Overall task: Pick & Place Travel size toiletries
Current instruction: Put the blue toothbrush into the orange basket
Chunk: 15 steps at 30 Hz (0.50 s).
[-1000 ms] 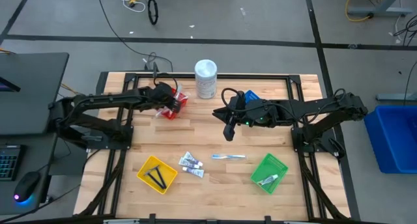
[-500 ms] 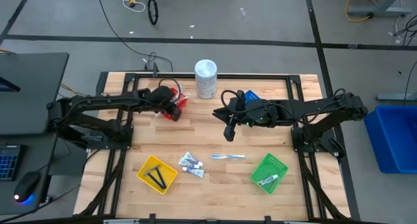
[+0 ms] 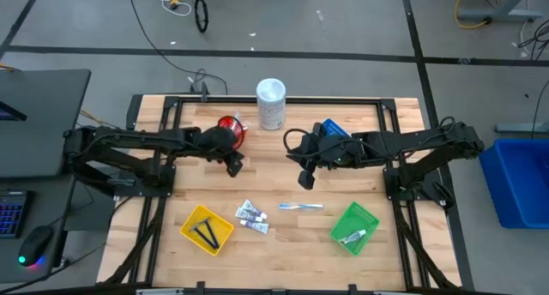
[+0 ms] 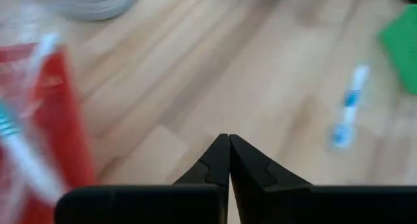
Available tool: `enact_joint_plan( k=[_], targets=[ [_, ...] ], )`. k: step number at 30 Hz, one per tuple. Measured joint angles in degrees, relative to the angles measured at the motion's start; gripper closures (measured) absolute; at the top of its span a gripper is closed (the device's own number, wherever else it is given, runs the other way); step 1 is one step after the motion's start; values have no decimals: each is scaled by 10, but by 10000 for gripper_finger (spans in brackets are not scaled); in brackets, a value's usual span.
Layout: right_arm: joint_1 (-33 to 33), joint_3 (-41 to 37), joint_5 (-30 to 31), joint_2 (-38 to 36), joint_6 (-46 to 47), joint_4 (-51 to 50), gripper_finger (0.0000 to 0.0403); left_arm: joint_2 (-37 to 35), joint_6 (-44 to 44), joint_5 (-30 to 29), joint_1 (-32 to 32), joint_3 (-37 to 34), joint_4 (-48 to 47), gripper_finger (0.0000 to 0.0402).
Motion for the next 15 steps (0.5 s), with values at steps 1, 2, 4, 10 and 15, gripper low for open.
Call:
enact_joint_plan(
  k=[1, 2, 4, 10, 15],
  targets=[
    [0, 0, -9, 0, 0, -11, 343, 0, -2, 4, -8, 0, 9, 389],
    [0, 0, -13, 0, 0, -23, 342, 0, -5, 7, -16, 0, 18, 389],
    [0, 0, -27, 0, 0, -44, 342, 0, -8, 12, -32, 0, 38, 393],
    [0, 0, -88, 0, -1, -63, 345, 0, 14, 12, -75, 0, 102, 393],
    [1, 0, -148, 10, -17, -68, 344, 0, 15, 11, -100, 17, 129, 397]
  ],
)
